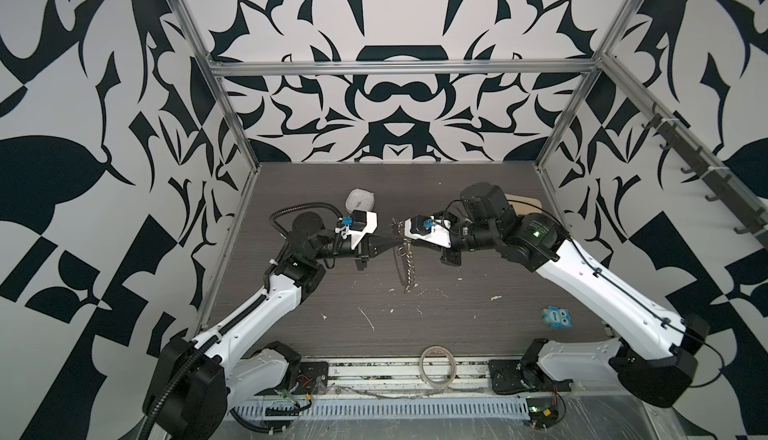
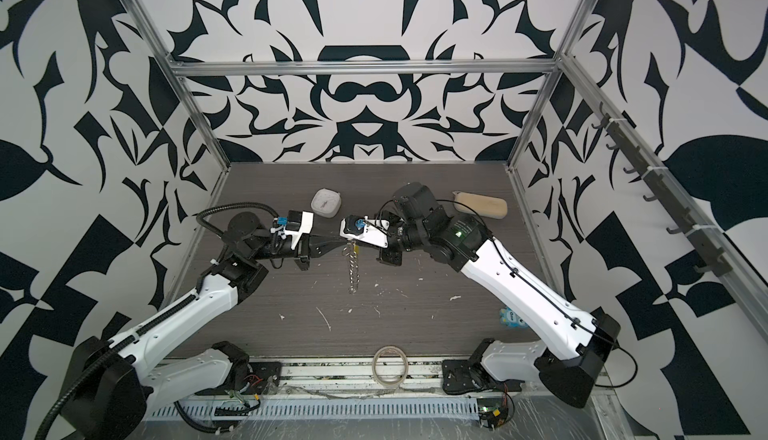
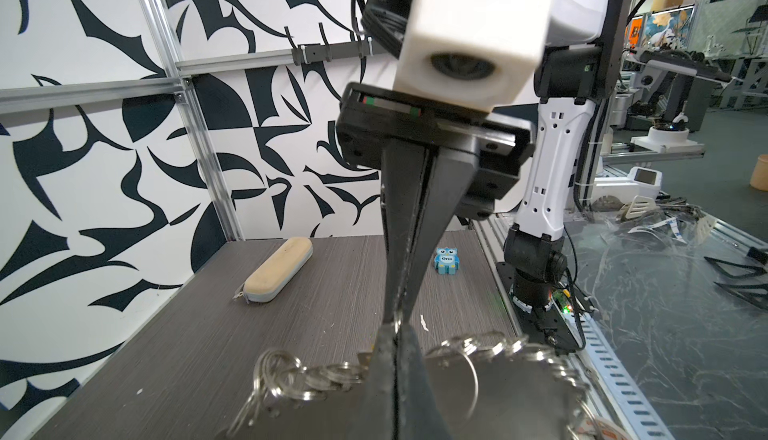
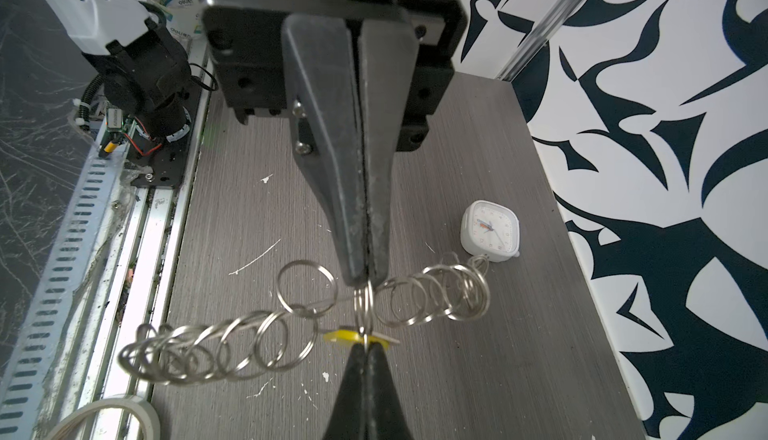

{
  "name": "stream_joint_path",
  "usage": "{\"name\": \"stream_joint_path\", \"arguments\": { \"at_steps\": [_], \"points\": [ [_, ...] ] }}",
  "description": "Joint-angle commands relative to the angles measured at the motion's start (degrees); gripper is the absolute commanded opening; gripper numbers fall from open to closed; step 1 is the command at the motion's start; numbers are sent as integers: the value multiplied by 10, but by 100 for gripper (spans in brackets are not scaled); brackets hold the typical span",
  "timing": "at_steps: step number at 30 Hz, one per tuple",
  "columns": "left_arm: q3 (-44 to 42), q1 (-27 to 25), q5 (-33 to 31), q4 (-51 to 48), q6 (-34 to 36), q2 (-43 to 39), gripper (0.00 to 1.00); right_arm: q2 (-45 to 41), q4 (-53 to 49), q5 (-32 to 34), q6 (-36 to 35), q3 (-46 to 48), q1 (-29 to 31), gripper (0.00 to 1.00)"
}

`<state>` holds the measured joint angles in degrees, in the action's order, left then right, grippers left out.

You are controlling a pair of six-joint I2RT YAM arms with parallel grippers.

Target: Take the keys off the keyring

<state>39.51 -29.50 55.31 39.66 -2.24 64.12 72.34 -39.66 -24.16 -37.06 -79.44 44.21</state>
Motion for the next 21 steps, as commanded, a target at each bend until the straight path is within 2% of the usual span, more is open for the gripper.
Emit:
{"name": "stream_joint_path", "arguments": {
  "at_steps": [1,9,14,21],
  "points": [
    [0,6,-2,101,-47,1,0,-11,6,-3,8,15,0,0],
    [-2,7,-6,117,-52,5,0,-10,19,-11,25,30,0,0],
    [-6,8,-4,115,-52,3,0,-50,38,-18,56,33,-20,25],
    [-7,12,3,113,-51,5,0,-62,46,-87,83,22,-49,27]
  ]
}}
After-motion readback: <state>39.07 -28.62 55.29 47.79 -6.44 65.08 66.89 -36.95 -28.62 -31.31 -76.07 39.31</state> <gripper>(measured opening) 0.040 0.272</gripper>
